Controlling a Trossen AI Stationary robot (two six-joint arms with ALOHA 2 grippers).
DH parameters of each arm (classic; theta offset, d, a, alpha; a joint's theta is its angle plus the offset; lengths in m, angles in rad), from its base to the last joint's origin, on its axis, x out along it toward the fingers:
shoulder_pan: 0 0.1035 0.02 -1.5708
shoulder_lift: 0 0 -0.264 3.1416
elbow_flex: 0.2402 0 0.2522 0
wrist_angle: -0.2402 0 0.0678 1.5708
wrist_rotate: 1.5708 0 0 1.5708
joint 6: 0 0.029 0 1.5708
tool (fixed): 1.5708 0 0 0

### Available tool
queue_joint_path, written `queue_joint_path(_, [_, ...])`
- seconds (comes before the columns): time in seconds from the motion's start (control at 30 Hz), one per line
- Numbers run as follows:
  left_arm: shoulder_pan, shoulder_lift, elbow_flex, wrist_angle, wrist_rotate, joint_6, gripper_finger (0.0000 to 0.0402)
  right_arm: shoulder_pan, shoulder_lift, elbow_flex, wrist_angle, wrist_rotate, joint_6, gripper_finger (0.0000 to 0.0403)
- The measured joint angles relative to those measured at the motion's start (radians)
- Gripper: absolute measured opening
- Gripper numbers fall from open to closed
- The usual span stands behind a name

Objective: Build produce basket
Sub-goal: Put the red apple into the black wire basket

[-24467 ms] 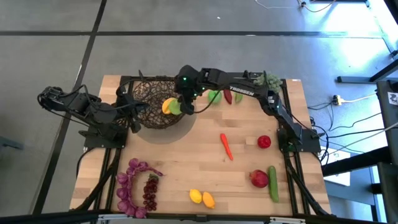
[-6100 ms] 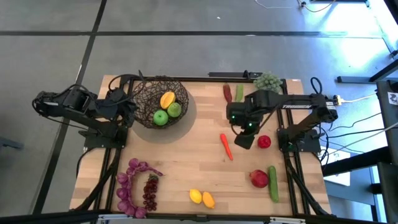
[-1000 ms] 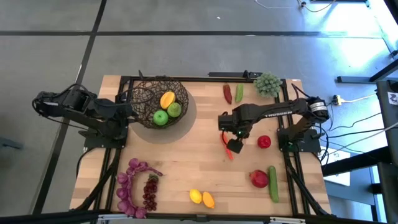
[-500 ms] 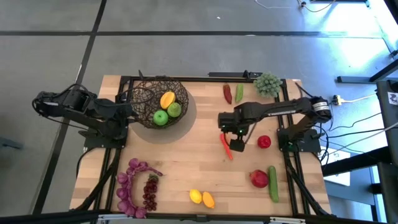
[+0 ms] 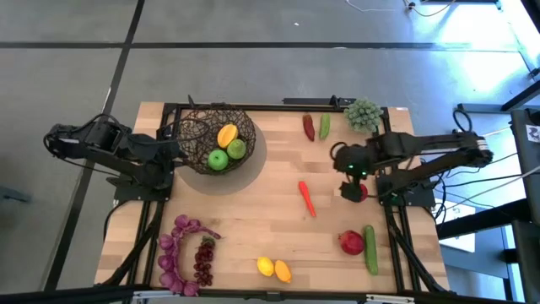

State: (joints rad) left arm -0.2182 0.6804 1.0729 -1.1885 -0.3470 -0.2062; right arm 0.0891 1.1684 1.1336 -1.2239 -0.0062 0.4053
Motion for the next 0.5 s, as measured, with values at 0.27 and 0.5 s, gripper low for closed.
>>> queue_joint_path(0.27, [0.000, 0.000, 0.000, 0.000, 0.000, 0.000, 0.0092, 0.000, -0.101, -0.079, 0.038, -0.013, -0.003, 0.0335])
queue_joint_path(0.5, [0.000, 0.000, 0.000, 0.000, 0.000, 0.000, 0.0092, 0.000, -0.096, -0.079, 0.081, -0.014, 0.028, 0.0335])
